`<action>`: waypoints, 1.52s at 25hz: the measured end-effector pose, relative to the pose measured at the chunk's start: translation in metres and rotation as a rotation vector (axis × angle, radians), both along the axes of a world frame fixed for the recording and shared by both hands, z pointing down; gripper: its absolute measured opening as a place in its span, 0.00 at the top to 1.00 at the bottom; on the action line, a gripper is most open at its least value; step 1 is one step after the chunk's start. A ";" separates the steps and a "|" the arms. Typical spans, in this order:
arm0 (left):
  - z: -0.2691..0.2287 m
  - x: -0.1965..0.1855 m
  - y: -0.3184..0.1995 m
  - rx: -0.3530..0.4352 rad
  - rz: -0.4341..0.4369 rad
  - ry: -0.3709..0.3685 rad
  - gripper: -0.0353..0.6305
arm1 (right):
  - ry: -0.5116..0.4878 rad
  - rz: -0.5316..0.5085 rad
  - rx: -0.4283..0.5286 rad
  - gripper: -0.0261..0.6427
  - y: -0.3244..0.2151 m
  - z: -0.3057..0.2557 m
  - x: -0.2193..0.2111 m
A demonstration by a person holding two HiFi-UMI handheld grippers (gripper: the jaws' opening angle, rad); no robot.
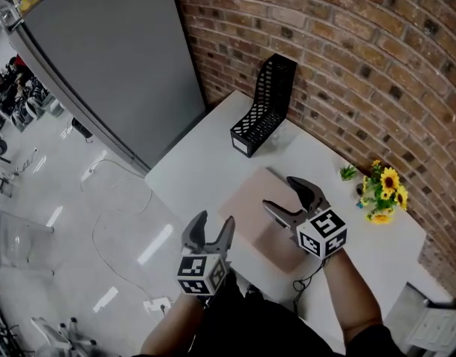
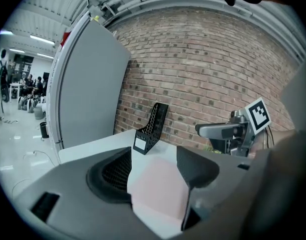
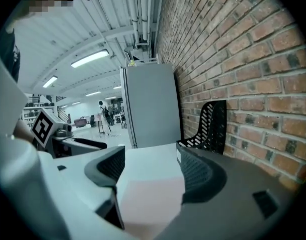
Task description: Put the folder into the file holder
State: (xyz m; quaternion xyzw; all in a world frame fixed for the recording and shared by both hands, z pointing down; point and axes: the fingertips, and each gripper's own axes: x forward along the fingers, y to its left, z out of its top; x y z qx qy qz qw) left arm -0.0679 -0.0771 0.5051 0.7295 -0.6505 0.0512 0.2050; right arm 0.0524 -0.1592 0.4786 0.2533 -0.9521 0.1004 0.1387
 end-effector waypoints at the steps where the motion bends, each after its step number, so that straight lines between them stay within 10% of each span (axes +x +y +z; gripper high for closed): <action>1: 0.005 -0.002 -0.001 -0.011 -0.006 0.007 0.54 | 0.005 -0.004 -0.005 0.43 -0.002 0.003 -0.002; 38: 0.190 -0.028 -0.032 -0.434 -0.131 0.272 0.50 | 0.351 -0.143 -0.415 0.28 -0.108 0.202 -0.052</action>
